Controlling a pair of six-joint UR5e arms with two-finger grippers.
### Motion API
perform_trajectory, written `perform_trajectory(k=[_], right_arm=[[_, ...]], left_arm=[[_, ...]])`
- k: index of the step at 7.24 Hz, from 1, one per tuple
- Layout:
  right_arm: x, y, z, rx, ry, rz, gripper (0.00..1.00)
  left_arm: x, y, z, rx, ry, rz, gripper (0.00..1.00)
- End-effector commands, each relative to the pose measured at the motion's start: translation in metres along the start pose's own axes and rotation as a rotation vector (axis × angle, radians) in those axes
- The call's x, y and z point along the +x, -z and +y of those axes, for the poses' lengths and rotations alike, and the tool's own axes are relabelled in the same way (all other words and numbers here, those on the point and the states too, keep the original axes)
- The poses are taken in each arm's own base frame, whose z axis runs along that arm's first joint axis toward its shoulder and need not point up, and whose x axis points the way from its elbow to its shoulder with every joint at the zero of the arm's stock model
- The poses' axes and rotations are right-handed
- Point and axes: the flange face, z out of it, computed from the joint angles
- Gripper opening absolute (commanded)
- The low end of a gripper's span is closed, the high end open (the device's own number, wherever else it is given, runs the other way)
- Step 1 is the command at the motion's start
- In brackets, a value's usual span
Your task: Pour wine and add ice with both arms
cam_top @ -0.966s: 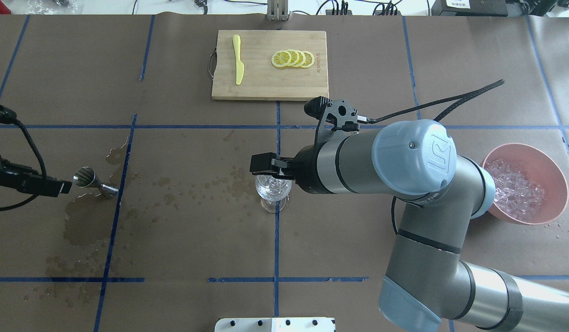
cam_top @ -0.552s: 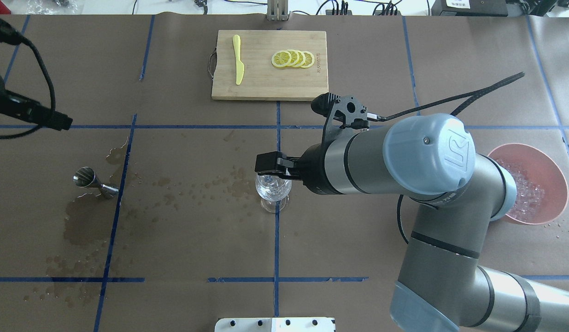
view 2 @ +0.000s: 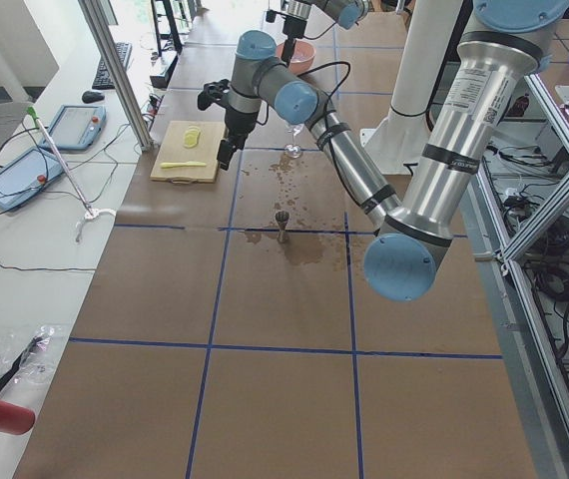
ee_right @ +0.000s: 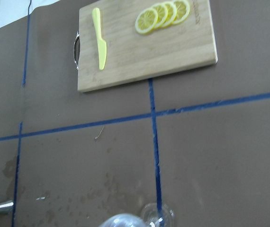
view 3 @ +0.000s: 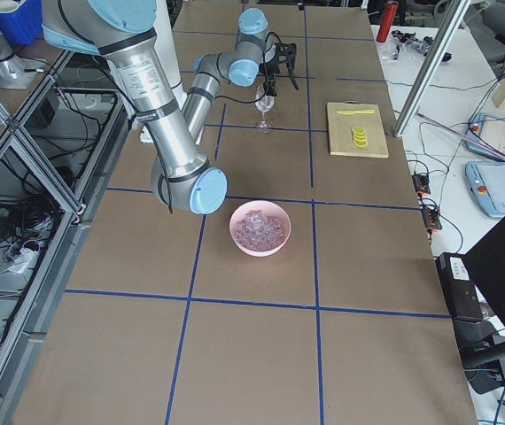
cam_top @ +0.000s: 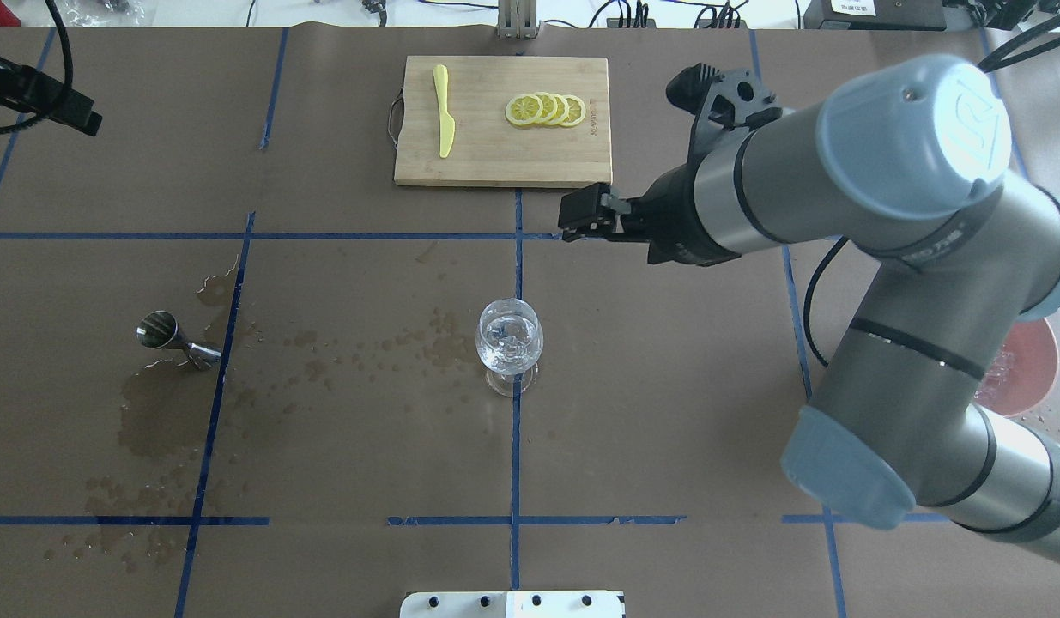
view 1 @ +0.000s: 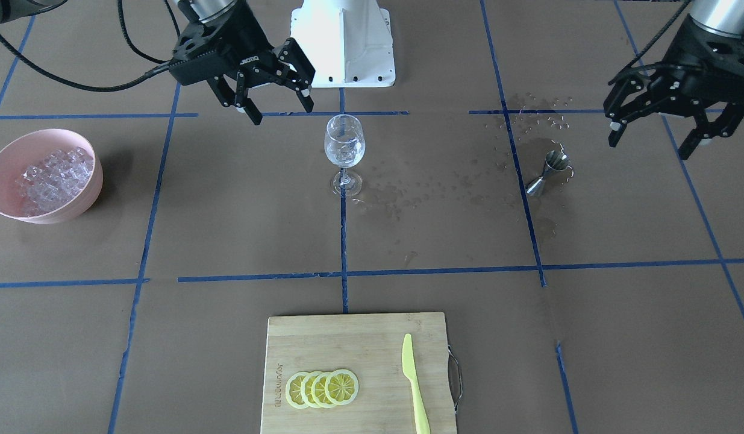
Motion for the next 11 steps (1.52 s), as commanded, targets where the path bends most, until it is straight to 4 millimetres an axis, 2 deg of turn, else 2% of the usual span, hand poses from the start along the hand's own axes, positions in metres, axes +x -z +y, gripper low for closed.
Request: perform_trajectory(k=[1, 2, 3, 4, 5, 6, 7, 8, 9, 10, 11], right_arm=[[0.058, 0.004, -0.065, 0.061, 0.136, 0.123, 1.00], [0.091, -0.004, -0.087, 0.036, 0.153, 0.182, 1.00], [0.123, -0.007, -0.114, 0.006, 0.184, 0.265, 1.00], [0.152, -0.008, -0.134, -0.042, 0.255, 0.368, 1.00], [0.188, 0.008, -0.164, -0.088, 0.300, 0.439, 1.00], [0.229, 0.027, -0.188, -0.164, 0.319, 0.440, 1.00], [0.287, 0.045, -0.195, -0.233, 0.335, 0.406, 1.00], [0.339, 0.070, -0.195, -0.270, 0.340, 0.363, 1.00], [0.385, 0.094, -0.191, -0.290, 0.317, 0.319, 1.00], [0.438, 0.115, -0.176, -0.313, 0.306, 0.277, 1.00], [0.473, 0.137, -0.166, -0.302, 0.283, 0.269, 1.00]], left_arm=[[-0.063, 0.002, -0.017, 0.016, 0.090, 0.032, 1.00], [-0.069, -0.004, -0.017, 0.007, 0.097, 0.018, 1.00], [-0.096, -0.007, -0.019, -0.001, 0.133, -0.005, 1.00], [-0.128, -0.011, -0.016, -0.016, 0.108, -0.024, 1.00], [-0.169, -0.010, -0.015, -0.028, 0.100, -0.053, 1.00], [-0.204, -0.010, -0.014, -0.039, 0.101, -0.075, 1.00], [-0.243, -0.014, -0.008, -0.067, 0.088, -0.092, 1.00], [-0.285, -0.026, 0.017, -0.114, 0.093, -0.036, 1.00], [-0.319, -0.034, 0.033, -0.137, 0.095, 0.008, 1.00], [-0.356, -0.036, 0.055, -0.155, 0.151, 0.004, 1.00], [-0.376, -0.050, 0.096, -0.189, 0.201, 0.006, 1.00]])
